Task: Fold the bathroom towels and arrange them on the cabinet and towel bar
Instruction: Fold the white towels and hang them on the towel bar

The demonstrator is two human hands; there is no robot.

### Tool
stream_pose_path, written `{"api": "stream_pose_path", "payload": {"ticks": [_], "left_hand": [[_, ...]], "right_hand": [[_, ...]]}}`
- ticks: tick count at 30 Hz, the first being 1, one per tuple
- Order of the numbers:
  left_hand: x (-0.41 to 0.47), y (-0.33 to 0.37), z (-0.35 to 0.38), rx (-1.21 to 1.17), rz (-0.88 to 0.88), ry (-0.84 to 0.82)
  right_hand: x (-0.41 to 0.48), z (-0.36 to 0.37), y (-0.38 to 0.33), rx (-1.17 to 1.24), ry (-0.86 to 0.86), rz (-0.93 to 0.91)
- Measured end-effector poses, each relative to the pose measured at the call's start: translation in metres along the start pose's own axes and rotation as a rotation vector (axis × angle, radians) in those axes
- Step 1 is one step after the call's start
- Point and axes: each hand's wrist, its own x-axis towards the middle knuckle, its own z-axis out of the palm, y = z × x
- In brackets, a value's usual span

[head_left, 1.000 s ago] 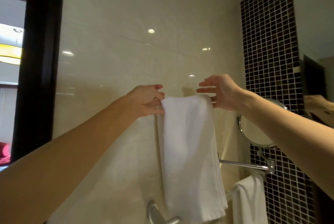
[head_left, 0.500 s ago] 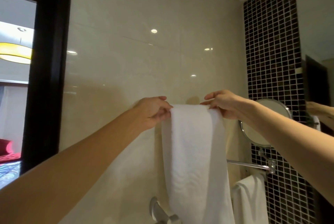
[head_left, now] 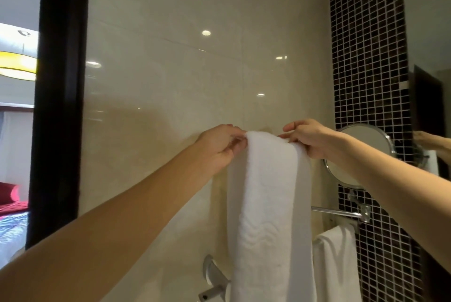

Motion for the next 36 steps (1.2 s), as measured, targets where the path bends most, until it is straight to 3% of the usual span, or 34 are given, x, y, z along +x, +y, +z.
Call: {"api": "stream_pose_path", "payload": {"ticks": [9, 17, 24, 36], "left_hand": [[0.004, -0.019, -0.007, 0.205, 0.067, 0.098], [0.003, -0.023, -0.024, 0.524, 0.302, 0.144], [-0.008, -0.019, -0.042, 0.529, 0.089, 0.048], [-0.018, -0.08, -0.065, 0.75, -0.055, 0.023]], "right_hand": [[0.001, -0.002, 0.022, -0.015, 0.009, 0.025], [-0.001, 0.014, 0.027, 0.072, -0.023, -0.094], [0.006, 0.03, 0.029, 0.11, -0.031, -0.152], [0.004, 0.031, 0.09, -0.277, -0.197, 0.244]]}}
